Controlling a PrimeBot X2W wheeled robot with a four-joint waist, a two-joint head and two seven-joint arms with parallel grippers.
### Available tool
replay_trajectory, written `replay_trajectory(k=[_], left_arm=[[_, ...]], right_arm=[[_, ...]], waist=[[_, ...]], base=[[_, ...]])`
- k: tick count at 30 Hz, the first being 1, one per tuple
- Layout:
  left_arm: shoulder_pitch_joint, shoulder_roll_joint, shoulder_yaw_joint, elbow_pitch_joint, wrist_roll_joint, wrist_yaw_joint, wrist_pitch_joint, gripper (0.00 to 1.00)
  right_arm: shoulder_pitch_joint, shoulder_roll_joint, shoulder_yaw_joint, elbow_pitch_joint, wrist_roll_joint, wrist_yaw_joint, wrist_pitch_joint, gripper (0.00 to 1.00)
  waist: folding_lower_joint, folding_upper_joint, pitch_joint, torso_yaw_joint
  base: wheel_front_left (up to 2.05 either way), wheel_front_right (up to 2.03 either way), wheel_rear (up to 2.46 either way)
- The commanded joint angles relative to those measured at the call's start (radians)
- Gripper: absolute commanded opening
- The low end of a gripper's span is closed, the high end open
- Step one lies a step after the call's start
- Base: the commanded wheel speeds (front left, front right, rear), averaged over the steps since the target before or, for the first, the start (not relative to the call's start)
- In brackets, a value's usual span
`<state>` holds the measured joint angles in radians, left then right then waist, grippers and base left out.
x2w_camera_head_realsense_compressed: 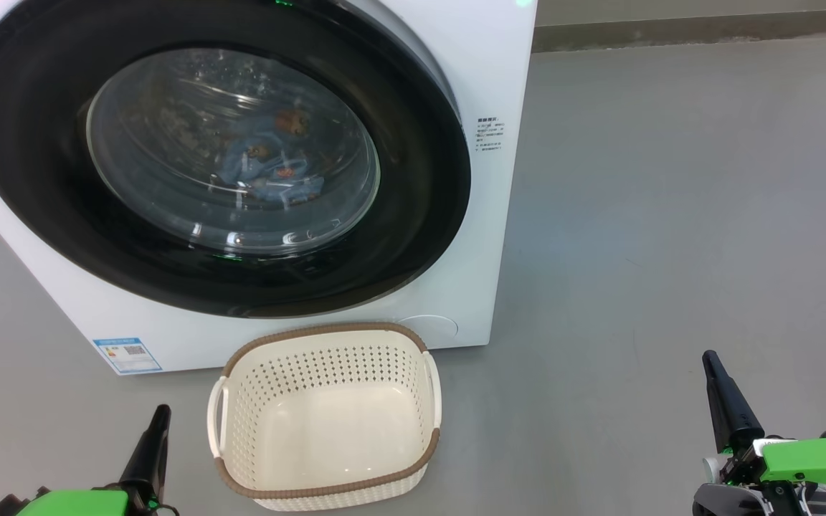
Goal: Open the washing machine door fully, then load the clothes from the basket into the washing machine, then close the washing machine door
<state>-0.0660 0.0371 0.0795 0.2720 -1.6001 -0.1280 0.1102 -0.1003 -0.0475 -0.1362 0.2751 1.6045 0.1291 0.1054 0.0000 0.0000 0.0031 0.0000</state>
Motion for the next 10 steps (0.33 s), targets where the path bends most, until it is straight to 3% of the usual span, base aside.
replay_trajectory(k=[1, 10], left_arm=[[-0.042, 0.013, 0.034, -0.027, -0.009, -0.003, 0.003, 0.00], [-0.042, 0.013, 0.034, -0.027, -0.009, -0.003, 0.003, 0.00]], right_arm=[[-0.008, -0.003, 0.023, -0.030, 0.004, 0.002, 0.008, 0.00], [-0.008, -0.003, 0.023, -0.030, 0.004, 0.002, 0.008, 0.00]], waist=[[0.0000, 0.0000, 0.000, 0.000], [0.0000, 0.0000, 0.000, 0.000]], base=[[0.00, 0.00, 0.00], [0.00, 0.00, 0.00]])
